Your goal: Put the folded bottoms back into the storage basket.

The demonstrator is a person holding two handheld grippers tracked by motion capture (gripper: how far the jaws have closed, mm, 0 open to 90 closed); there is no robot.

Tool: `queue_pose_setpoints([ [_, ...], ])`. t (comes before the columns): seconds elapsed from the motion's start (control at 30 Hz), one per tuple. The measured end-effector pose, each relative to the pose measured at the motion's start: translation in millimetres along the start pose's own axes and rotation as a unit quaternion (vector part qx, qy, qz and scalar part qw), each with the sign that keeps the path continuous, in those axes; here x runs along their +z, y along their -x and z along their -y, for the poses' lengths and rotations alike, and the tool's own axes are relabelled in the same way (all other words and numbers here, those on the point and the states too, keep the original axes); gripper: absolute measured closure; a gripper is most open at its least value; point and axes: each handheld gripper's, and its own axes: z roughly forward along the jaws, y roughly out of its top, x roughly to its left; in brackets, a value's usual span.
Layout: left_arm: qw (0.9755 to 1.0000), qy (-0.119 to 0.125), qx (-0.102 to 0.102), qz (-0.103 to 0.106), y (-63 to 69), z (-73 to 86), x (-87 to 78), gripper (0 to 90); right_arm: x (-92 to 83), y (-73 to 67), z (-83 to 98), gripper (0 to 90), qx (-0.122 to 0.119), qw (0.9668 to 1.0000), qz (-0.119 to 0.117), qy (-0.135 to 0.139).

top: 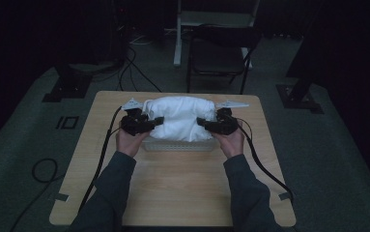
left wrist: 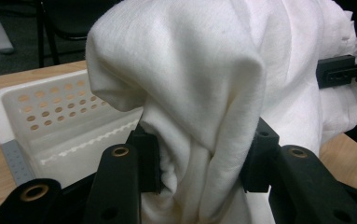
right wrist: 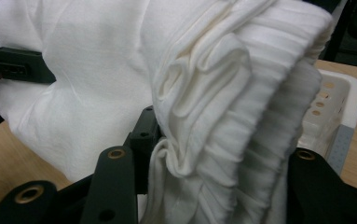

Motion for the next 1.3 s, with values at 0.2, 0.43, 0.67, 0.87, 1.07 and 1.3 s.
queue_pose_setpoints([
  [0.2,0.9999,0.002,-0.010,-0.009,-6.1,-1.1,4.0,58.4,9.2,2.8,-2.7,55.3,0.008,1.0000,0.002,0.000],
  [0.43,0.9996,0.001,-0.020,-0.018,-10.6,-1.7,13.2,58.5,17.2,7.2,-1.5,55.3,0.019,0.9998,0.011,-0.003],
  [0.67,0.9994,0.000,-0.013,-0.032,-8.9,-8.9,19.6,58.6,21.1,12.6,-2.5,55.4,0.027,0.9995,0.016,-0.001],
  [0.87,0.9992,-0.002,-0.020,-0.034,-12.8,-8.1,20.4,58.6,23.5,13.4,-5.2,55.3,0.027,0.9995,0.014,-0.003],
  [1.07,0.9990,-0.013,-0.028,-0.033,-18.7,-4.9,26.8,58.6,30.0,15.6,-5.4,55.3,0.031,0.9992,0.018,-0.016],
  [1.3,0.9983,-0.025,-0.036,-0.038,-23.5,-0.8,34.3,58.5,38.0,18.6,-2.8,55.3,0.032,0.9988,0.023,-0.028],
])
